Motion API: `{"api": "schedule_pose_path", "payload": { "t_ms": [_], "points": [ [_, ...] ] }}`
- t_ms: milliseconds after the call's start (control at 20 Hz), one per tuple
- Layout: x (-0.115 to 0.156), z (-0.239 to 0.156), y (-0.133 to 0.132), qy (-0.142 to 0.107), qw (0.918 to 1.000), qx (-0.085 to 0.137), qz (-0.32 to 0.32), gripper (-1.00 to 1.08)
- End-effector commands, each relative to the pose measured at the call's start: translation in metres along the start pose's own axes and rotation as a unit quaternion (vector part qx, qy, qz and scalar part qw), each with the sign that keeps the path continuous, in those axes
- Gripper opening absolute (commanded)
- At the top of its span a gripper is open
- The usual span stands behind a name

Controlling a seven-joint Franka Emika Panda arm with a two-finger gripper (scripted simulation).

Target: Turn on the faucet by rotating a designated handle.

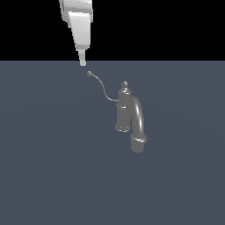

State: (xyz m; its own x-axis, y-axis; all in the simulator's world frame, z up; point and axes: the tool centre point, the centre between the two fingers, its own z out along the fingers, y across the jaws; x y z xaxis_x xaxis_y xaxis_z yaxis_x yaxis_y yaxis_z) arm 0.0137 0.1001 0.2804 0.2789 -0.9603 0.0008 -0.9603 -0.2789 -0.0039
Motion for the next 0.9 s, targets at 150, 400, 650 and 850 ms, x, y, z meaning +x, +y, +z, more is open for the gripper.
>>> {"api": "schedule_pose_path", "payload": {
  "t_ms": [150, 400, 650, 850],
  "points": [
    [0.018, 0.019, -0.022, 0.001, 0.9982, -0.001, 0.059, -1.00],
    [0.032, 0.031, -0.036, 0.001, 0.9950, -0.002, 0.100, -1.00],
    [0.041, 0.038, -0.044, 0.001, 0.9922, -0.002, 0.125, -1.00],
    [0.043, 0.040, -0.046, 0.000, 0.9913, -0.002, 0.131, -1.00]
  ]
}}
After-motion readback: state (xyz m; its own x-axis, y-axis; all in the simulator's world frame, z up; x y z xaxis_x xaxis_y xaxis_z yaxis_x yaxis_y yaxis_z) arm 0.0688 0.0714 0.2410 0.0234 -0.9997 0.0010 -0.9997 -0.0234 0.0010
